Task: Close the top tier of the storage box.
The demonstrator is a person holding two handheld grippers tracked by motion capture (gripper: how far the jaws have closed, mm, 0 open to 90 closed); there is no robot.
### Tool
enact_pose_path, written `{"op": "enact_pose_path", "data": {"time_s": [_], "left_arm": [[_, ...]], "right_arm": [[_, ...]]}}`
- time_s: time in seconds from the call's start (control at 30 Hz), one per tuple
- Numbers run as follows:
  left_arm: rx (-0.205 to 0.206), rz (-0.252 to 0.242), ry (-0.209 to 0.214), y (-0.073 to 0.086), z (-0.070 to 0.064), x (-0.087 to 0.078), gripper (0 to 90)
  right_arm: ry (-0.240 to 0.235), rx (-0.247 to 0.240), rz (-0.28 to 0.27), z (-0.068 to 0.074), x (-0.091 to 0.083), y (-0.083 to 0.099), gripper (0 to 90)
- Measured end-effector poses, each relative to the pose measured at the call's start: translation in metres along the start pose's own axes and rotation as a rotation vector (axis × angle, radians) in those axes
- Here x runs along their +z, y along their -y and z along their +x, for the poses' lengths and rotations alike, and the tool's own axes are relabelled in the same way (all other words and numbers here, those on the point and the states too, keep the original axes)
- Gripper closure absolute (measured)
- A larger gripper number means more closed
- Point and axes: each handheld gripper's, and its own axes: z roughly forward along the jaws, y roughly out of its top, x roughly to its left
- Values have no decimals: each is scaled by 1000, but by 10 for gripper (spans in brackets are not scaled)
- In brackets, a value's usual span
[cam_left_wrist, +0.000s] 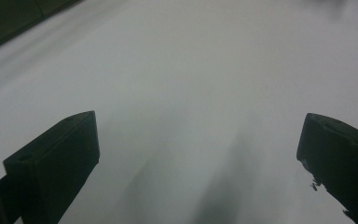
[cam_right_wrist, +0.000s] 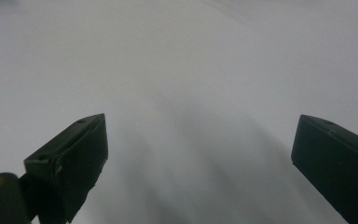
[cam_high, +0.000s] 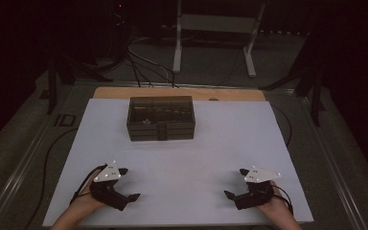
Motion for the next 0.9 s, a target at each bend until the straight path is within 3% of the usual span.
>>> {"op": "enact_pose_path", "data": {"time_s": [0.3,0.47,0.9], "left_arm": [[-32,3,-33,15,2,-15,0],[-43,14,-85,23,2,-26,0],[-92,36,-156,35,9,-41,1]], "right_arm": [[-1,-7,1,1,0,0,42],[-1,-7,1,1,0,0,42],[-5,-5,0,1,-1,0,42]]}}
